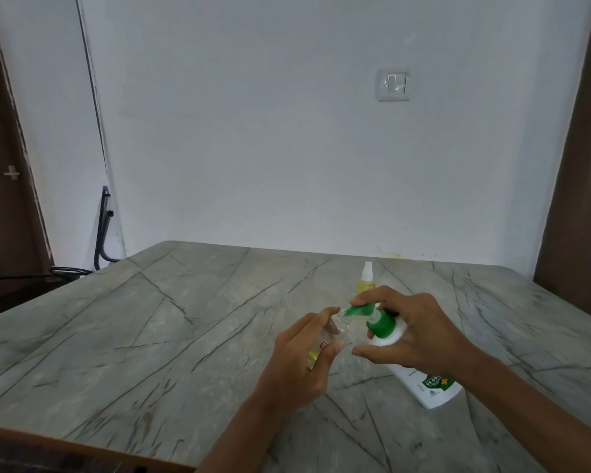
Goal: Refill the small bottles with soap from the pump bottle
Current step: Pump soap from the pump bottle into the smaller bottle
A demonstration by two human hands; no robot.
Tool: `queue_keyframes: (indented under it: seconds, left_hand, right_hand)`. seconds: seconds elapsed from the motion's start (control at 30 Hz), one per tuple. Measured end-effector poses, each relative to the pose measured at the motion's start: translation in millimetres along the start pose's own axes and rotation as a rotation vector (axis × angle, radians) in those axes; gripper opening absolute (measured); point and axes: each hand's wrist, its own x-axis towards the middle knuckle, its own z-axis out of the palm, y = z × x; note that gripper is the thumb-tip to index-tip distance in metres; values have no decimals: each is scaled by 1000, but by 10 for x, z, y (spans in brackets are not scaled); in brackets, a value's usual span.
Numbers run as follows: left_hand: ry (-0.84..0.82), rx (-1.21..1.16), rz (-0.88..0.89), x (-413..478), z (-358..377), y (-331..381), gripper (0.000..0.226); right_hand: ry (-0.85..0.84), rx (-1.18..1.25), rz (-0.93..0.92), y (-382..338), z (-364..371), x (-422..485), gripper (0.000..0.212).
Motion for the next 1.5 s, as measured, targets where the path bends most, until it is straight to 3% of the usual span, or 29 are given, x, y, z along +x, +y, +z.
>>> queue_keyframes:
  seconds: [0.2, 0.5, 1.03, 1.5]
  left_hand:
    - [-21, -9, 16, 5, 6, 19, 38]
    - [-3, 2, -2, 11, -2, -12, 40]
    - [-35, -4, 14, 9, 1, 11, 39]
    - [13, 19, -43, 38, -6, 49, 39]
  right_hand:
    - [37, 17, 3, 26, 13, -12, 52]
    - [-30, -110, 7, -20, 5, 0, 60]
    - [19, 19, 3, 25, 14, 7, 51]
    - [-58, -136, 3, 0, 2, 20, 71]
